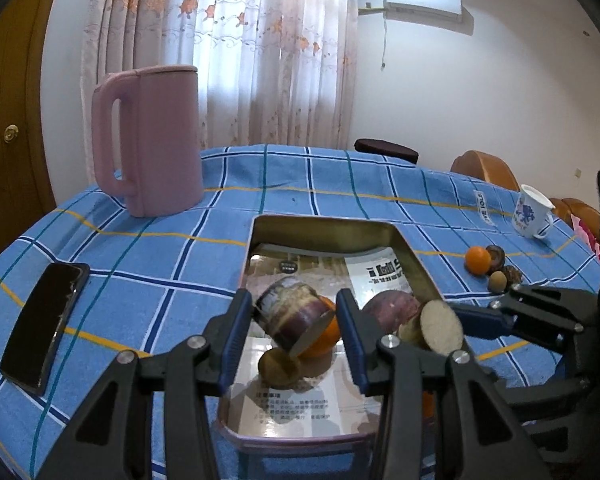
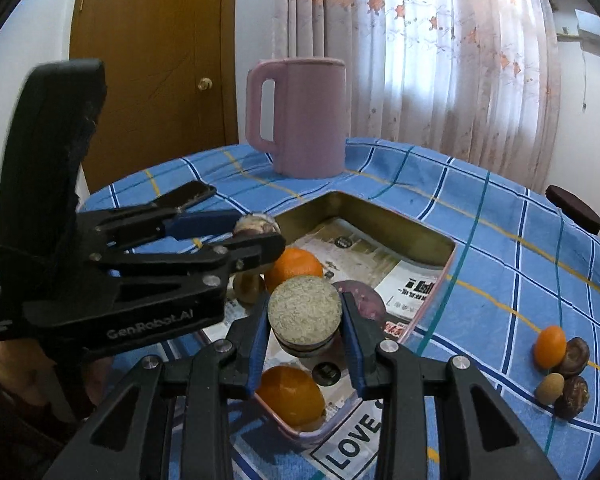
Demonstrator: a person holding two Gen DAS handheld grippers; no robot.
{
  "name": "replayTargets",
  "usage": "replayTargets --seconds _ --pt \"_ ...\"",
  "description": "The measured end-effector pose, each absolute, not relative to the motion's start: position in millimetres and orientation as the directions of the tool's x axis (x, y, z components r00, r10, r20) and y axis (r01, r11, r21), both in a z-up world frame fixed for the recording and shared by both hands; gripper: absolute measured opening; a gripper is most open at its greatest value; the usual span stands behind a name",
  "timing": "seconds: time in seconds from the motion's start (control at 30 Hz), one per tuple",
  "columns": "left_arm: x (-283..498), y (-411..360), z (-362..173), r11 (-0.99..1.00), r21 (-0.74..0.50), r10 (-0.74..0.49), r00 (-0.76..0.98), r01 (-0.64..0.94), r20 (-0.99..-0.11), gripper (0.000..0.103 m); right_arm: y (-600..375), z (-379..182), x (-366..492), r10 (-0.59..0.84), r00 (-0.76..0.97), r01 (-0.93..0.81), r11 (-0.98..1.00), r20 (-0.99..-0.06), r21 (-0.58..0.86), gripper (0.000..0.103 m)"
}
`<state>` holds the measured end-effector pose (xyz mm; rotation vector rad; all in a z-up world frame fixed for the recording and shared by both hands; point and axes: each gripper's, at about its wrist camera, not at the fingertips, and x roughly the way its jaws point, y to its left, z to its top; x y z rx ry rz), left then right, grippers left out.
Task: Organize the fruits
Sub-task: 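Open both tools to drop the cylinder and round slice into the tin, then grasp a small brown kiwi with the left tool while the right tool grasps a brown taro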
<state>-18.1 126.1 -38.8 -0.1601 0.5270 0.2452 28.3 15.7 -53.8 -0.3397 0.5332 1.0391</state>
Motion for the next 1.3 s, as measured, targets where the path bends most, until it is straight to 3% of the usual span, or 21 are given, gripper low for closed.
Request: replayTargets --seconds 0.03,0.1,0.17,0.23,0.3,0.6,0.77,0.97,1.17,1.3 --pt "-18 124 -38 0.96 -0.08 0.191 0.836 -0.269 -0.514 0.046 16 -54 29 0.719 0.399 -0.88 0.474 -0.568 -0.019 0.038" --pt "-18 123 -38 0.96 -0.075 0.194 0.836 -0.268 -0.513 0.05 15 -53 29 0.722 0.404 -0.878 0.477 -0.561 -0.019 0.054" --pt "-20 124 -37 0.958 -0.075 0.202 0.838 -0.276 -0.507 0.055 14 -52 28 0.723 0.41 -0.876 0.483 -0.556 -0.018 0.06" --pt "-21 124 -35 0.957 -0.075 0.208 0.84 -0.282 -0.501 0.06 12 -51 29 0.727 0.415 -0.873 0.487 -0.547 -0.014 0.06" --pt "-22 124 -33 0.954 -0.075 0.218 0.843 -0.291 -0.492 0.072 8 -49 28 0.729 0.423 -0.87 0.493 -0.539 -0.016 0.06" --pt "-22 117 -24 0.954 -0.104 0.2 0.859 -0.28 -0.472 0.08 -25 -45 37 0.706 0.484 -0.833 0.552 -0.517 -0.025 0.06" --pt "-11 89 -12 0.973 -0.085 0.153 0.876 -0.214 -0.456 0.089 -79 -40 65 0.582 0.619 -0.713 0.697 -0.527 -0.067 0.06" --pt "19 39 -6 0.993 -0.087 0.03 0.884 -0.079 -0.467 0.089 -152 -39 122 0.386 0.727 -0.489 0.872 -0.568 -0.033 0.06" --pt "47 3 -9 0.998 -0.057 -0.016 0.866 -0.015 -0.5 0.089 -149 -53 148 0.375 0.661 -0.502 0.865 -0.65 -0.012 0.059" --pt "62 -7 -18 0.999 -0.045 -0.023 0.846 -0.002 -0.533 0.089 -141 -68 169 0.374 0.598 -0.512 0.859 -0.709 0.021 0.049"
